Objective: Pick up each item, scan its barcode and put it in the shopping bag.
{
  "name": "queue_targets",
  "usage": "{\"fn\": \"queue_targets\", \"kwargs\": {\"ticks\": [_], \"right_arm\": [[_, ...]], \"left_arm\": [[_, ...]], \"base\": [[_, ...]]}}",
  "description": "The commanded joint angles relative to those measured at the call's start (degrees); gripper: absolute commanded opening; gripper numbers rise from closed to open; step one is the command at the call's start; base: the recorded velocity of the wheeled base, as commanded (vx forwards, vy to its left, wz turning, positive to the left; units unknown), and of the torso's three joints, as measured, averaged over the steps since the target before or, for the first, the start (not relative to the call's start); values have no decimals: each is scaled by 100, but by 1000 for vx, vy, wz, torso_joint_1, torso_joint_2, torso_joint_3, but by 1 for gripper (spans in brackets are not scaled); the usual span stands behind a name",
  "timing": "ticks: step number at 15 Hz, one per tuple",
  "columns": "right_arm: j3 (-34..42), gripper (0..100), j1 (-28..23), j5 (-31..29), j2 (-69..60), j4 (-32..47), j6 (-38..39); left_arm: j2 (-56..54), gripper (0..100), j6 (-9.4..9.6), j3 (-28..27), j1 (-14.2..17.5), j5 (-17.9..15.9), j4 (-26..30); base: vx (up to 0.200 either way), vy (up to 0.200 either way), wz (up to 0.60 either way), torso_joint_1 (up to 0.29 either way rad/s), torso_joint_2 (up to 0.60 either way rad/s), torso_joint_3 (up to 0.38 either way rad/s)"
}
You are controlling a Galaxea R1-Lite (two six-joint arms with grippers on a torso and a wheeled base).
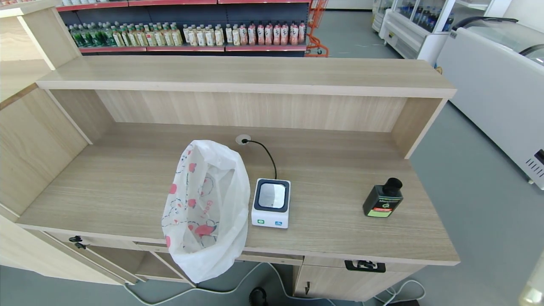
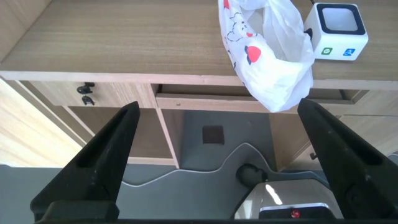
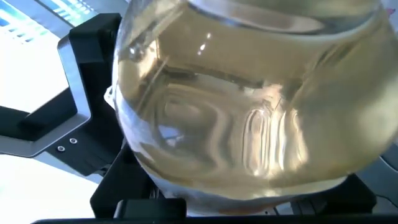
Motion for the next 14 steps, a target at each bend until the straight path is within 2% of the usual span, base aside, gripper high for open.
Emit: {"fn": "queue_targets", "kwargs": {"ticks": [1,6,8,10,11,12,13,14], "right_arm": [[30,0,3,-11,16,-1,-4],[-14,0,-67,-20,87,-10,-13],[-5,0,-173,-28,95,-1,-355],[127,0,-559,-213,139,139,-1445],[259,0,-656,-617,139,262,-2025],[566,0,-718,-1672,174,306,-3062],[821,0,-744,-2208,262,245,-3722],[1076,0,-841,-2454,289,-10,-4231]], "left_arm": [[9,100,0,0,0,0,2],[9,100,0,0,0,0,-7],[9,100,0,0,0,0,2],[9,100,0,0,0,0,-7],[9,100,0,0,0,0,-7],[9,100,0,0,0,0,2],[9,100,0,0,0,0,2],[9,100,0,0,0,0,-7]], "base": [[0,0,0,0,0,0],[0,0,0,0,0,0],[0,0,0,0,0,0],[0,0,0,0,0,0],[0,0,0,0,0,0],[0,0,0,0,0,0],[0,0,0,0,0,0],[0,0,0,0,0,0]]}}
